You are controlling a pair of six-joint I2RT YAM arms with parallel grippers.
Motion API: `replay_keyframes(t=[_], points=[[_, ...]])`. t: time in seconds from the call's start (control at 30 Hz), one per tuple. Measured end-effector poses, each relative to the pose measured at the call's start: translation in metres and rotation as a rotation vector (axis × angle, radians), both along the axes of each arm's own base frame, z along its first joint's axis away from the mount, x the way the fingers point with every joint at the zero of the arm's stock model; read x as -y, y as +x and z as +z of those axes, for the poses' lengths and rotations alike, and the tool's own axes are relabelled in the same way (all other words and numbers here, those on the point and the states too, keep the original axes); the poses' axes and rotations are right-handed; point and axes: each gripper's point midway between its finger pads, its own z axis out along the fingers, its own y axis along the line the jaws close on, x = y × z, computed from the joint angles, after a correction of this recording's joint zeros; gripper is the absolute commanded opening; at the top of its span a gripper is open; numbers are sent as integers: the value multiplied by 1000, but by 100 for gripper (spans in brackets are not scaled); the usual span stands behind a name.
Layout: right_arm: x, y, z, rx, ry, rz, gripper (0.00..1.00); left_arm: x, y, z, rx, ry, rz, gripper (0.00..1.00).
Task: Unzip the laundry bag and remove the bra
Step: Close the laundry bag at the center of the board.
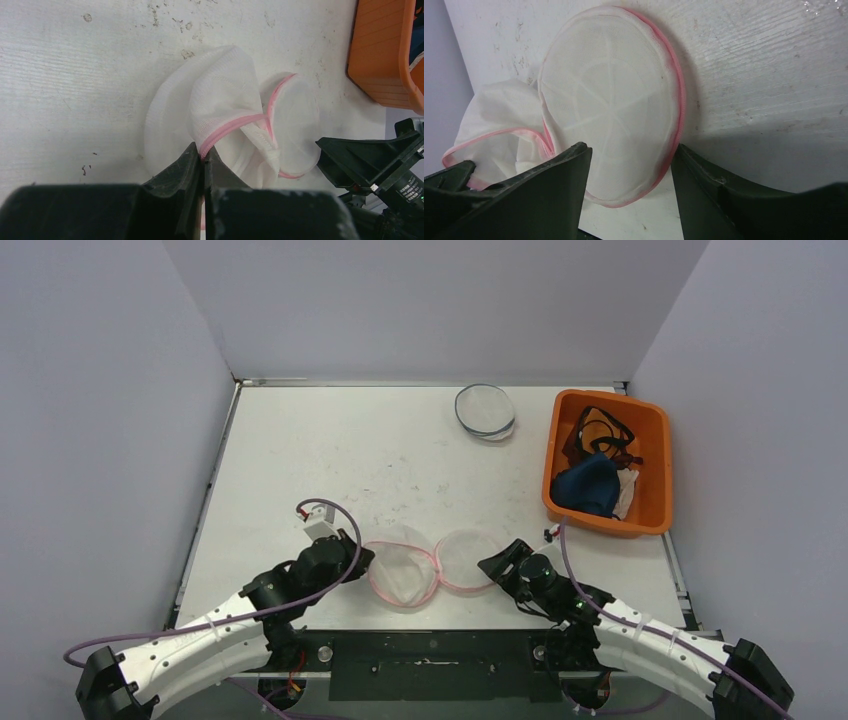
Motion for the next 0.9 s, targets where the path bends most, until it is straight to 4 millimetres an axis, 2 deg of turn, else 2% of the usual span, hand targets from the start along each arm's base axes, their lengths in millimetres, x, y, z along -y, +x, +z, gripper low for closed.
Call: replay_keyframes(t=[0.07, 0.2, 0.27, 0.33, 0.4, 0.47, 0.57, 0.63, 0.8, 0.9], points=[[0, 1, -2, -3, -6, -7, 46, 0, 0, 1, 2, -2, 0, 0], [6, 5, -6, 17, -55, -24, 17, 1, 0, 2, 5, -9, -4, 0], [12, 7, -7, 42, -112, -24, 7, 1, -1, 3, 4, -11, -9, 0], [14, 10, 0, 83, -163, -7, 5, 2, -2, 3, 0, -12, -18, 0], [11, 17, 15, 138, -197, 13, 5, 3, -3, 6, -4, -8, -28, 0], [6, 26, 40, 205, -226, 38, 5, 5, -4, 13, -5, -3, -38, 1], [-4, 38, 89, 319, -263, 79, 5, 10, -1, 34, 11, -7, -53, 5], [-9, 45, 130, 403, -295, 100, 5, 14, 1, 50, 29, -11, -68, 9], [-9, 57, 221, 548, -391, 99, 5, 27, 9, 91, 65, 2, -117, 18], [-6, 57, 260, 615, -432, 87, 5, 42, 15, 120, 93, 4, -166, 23]])
